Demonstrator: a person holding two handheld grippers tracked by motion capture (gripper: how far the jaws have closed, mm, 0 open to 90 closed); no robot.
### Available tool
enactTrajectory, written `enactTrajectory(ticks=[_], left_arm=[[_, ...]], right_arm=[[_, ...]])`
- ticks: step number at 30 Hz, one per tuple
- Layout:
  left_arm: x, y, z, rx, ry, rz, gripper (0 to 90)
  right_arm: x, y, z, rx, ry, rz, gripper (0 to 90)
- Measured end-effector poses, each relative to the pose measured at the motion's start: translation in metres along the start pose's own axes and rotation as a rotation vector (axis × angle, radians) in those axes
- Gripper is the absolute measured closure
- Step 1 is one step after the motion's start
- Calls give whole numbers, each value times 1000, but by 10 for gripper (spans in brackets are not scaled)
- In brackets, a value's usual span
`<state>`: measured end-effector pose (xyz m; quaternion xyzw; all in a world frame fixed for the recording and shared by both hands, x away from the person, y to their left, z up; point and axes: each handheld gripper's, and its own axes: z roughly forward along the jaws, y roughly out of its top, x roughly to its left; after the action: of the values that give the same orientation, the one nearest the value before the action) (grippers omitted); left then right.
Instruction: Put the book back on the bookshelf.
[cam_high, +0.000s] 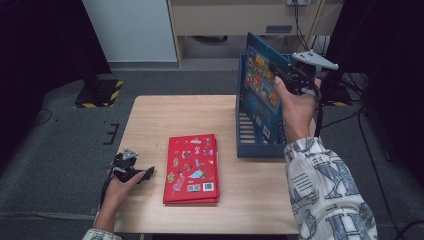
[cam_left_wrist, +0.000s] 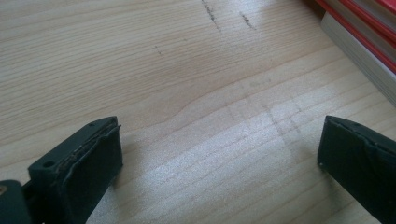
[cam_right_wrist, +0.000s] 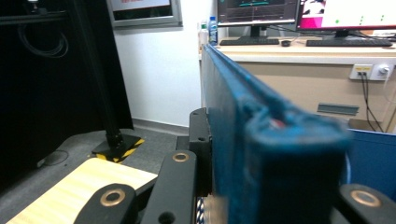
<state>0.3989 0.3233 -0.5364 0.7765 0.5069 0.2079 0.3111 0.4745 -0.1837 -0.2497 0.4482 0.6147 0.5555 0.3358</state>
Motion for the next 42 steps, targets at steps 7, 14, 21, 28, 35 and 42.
enactTrajectory(ticks=[7, 14, 21, 28, 35, 42], left_arm=[[0, 0, 0, 0, 1, -2, 0], [0, 0, 0, 0, 2, -2, 0], [-1, 0, 0, -1, 2, -2, 0], [-1, 0, 0, -1, 2, -2, 0], [-1, 0, 1, -1, 2, -1, 0], [-1, 1, 1, -1, -1, -1, 0]], right_arm=[[-6, 1, 1, -24, -11, 24, 819], [-8, 1, 0, -24, -12, 22, 819], [-2, -1, 2, -23, -8, 13, 819], [5, -4, 7, -27, -6, 0, 819], [7, -6, 15, -34, -16, 1, 819], [12, -9, 25, -44, -41, -6, 819]])
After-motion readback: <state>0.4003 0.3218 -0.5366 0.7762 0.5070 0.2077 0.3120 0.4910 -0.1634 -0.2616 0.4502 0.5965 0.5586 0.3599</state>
